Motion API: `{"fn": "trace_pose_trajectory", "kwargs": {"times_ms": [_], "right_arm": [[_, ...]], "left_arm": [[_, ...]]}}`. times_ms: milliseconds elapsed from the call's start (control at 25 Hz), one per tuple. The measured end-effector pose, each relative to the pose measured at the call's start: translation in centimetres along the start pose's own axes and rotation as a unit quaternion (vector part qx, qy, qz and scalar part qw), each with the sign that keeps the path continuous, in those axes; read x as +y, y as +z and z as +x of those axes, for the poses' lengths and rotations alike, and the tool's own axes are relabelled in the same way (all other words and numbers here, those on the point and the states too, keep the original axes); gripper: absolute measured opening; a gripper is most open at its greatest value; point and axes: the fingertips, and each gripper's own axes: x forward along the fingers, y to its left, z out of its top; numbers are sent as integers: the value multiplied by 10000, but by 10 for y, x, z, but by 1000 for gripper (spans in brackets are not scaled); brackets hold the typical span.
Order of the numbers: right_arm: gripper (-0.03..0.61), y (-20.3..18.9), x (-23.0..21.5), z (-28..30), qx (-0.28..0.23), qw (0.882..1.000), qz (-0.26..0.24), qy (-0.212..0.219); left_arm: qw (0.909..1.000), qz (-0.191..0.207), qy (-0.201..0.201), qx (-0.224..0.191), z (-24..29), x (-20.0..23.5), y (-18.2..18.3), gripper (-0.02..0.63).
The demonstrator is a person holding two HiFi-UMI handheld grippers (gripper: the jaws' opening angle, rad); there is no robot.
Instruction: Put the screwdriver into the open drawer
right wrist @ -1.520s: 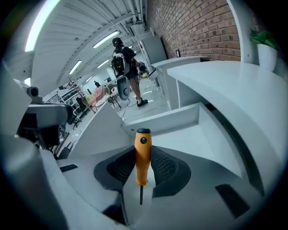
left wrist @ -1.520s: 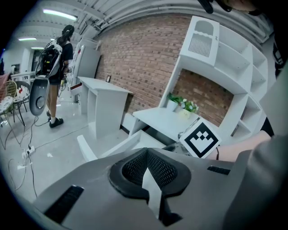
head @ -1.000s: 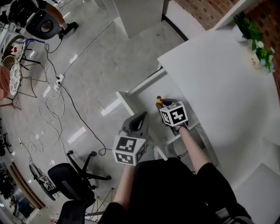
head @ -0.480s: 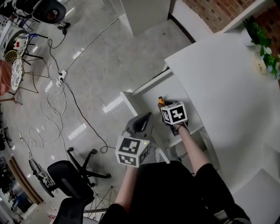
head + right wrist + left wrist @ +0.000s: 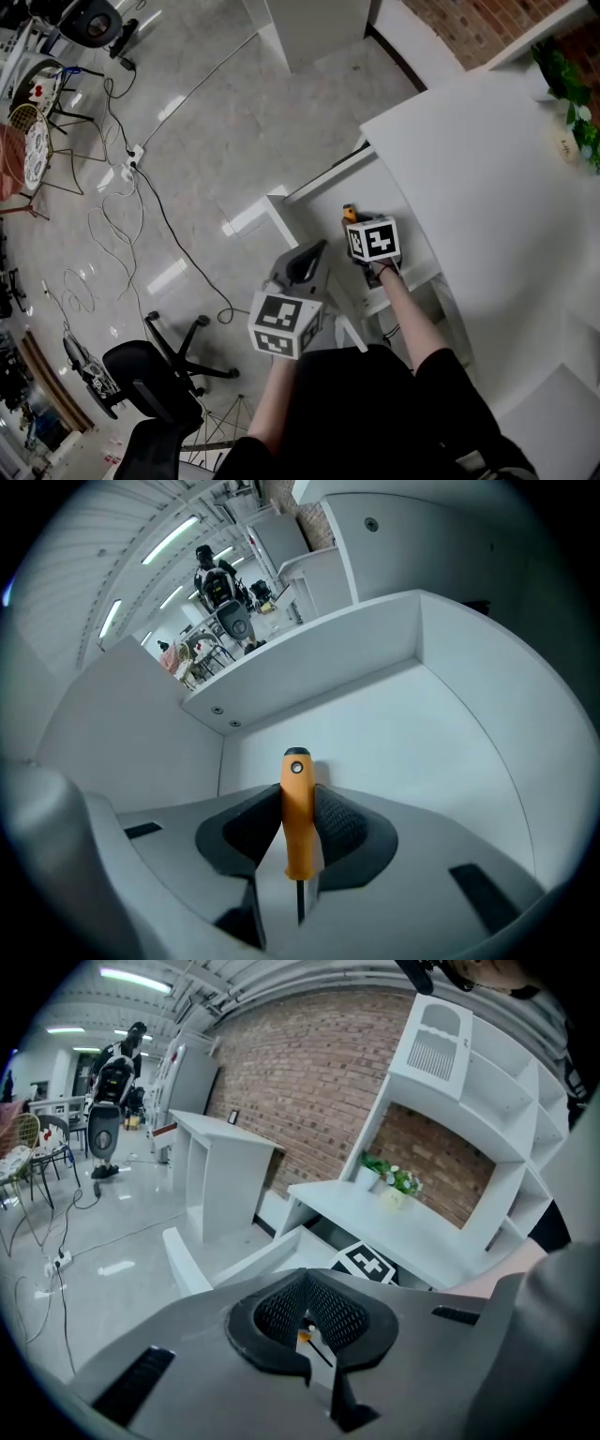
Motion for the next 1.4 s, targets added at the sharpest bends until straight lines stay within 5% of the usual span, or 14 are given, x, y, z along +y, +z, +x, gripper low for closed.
{"fn": "trace_pose_trajectory", "kwargs": {"times_ms": [640, 1080, 1400], "right_arm": [[114, -1, 1, 5, -192, 9995, 40, -261], [126, 13, 14, -28, -737, 9966, 347, 111], [34, 36, 56, -92, -1323, 9888, -259, 638]], "left_arm": [[10000, -16, 11, 48, -2, 5, -1, 9], [9998, 179, 23, -130, -12, -1, 13, 8], [9988, 279, 58, -401, -37, -6, 30, 8]]}}
